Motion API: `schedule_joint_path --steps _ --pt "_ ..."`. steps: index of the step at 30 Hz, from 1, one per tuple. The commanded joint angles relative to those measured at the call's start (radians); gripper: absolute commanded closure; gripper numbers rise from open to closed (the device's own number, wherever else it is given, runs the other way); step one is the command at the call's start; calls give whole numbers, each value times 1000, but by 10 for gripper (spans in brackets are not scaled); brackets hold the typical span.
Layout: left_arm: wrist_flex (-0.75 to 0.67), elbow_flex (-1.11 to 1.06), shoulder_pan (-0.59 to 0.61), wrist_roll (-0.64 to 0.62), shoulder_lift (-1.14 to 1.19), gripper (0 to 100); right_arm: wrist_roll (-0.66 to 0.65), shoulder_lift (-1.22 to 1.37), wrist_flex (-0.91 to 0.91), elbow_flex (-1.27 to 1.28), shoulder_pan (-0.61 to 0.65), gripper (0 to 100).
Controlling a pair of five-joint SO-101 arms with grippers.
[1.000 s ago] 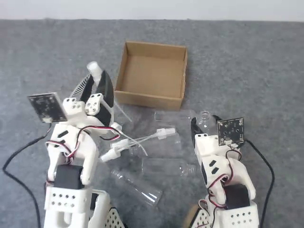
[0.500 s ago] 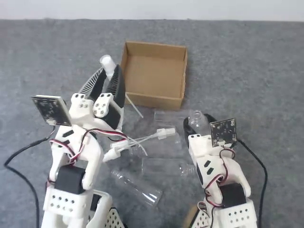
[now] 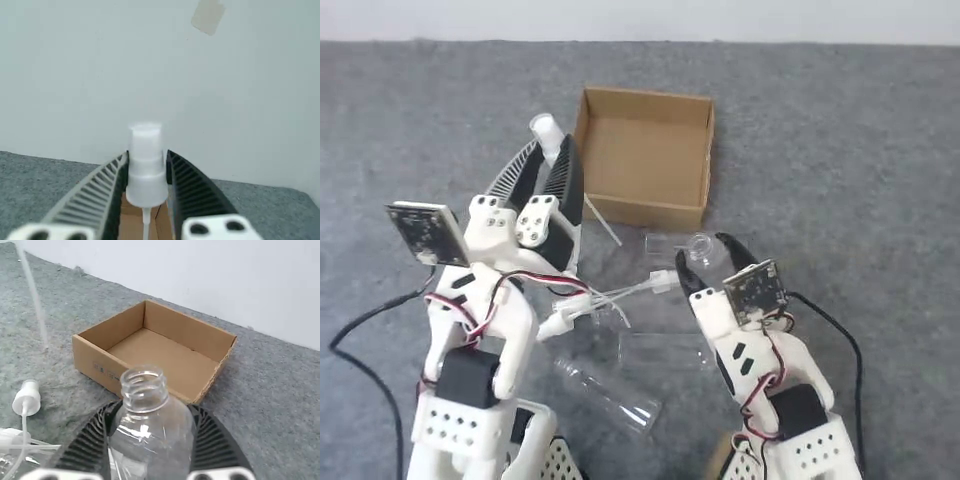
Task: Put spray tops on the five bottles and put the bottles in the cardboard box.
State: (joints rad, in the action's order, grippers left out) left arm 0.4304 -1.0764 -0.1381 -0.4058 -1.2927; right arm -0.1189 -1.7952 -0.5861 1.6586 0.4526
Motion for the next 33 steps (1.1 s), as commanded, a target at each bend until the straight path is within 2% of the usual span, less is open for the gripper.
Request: schedule_joint_path --steps 1,8,12,24,33 --pt "-46 122 -2 -12 -28 987 -25 -16 19 25 12 989" --pt "-43 166 -115 -12 -28 988 -28 -16 18 25 12 990" --pt "-46 148 -167 -12 -28 988 -87 -15 18 25 12 991" --pt "-48 120 -242 -12 -29 988 -101 -15 22 25 24 991" --pt "-87 81 -242 -12 -23 988 -103 -15 19 25 61 991"
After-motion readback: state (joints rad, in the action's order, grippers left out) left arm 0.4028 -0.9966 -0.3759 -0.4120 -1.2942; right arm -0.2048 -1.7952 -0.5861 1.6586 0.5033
